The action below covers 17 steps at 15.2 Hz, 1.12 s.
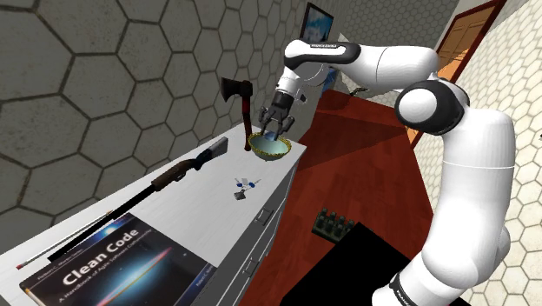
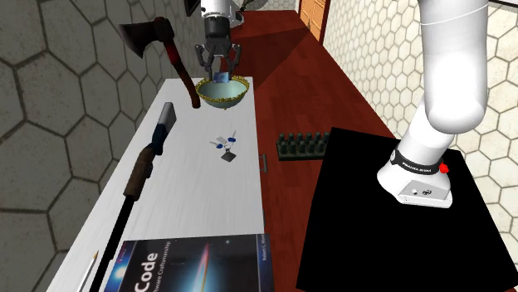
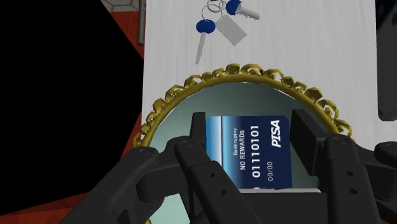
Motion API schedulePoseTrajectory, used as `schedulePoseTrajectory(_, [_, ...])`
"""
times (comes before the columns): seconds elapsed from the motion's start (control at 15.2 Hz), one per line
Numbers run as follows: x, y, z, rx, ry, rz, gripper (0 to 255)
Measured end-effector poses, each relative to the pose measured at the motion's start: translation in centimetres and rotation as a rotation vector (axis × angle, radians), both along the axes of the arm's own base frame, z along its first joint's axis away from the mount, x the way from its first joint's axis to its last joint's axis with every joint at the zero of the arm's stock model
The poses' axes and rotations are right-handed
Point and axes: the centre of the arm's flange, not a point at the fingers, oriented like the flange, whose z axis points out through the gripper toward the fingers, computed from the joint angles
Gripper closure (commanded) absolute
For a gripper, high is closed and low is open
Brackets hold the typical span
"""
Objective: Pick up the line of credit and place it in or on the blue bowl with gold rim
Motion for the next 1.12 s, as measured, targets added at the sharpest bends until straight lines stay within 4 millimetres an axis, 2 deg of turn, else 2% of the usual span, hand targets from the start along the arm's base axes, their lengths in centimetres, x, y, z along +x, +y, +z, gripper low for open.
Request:
schedulePoseTrajectory(0.26, [0.0,0.0,-2.0,0.000,0.000,0.000,255])
schedulePoseTrajectory(0.66, [0.0,0.0,-2.4,0.000,0.000,0.000,255])
schedulePoseTrajectory(0.73, [0.0,0.0,-2.4,0.000,0.000,0.000,0])
schedulePoseTrajectory(1.12, [0.0,0.0,-2.4,0.000,0.000,0.000,0])
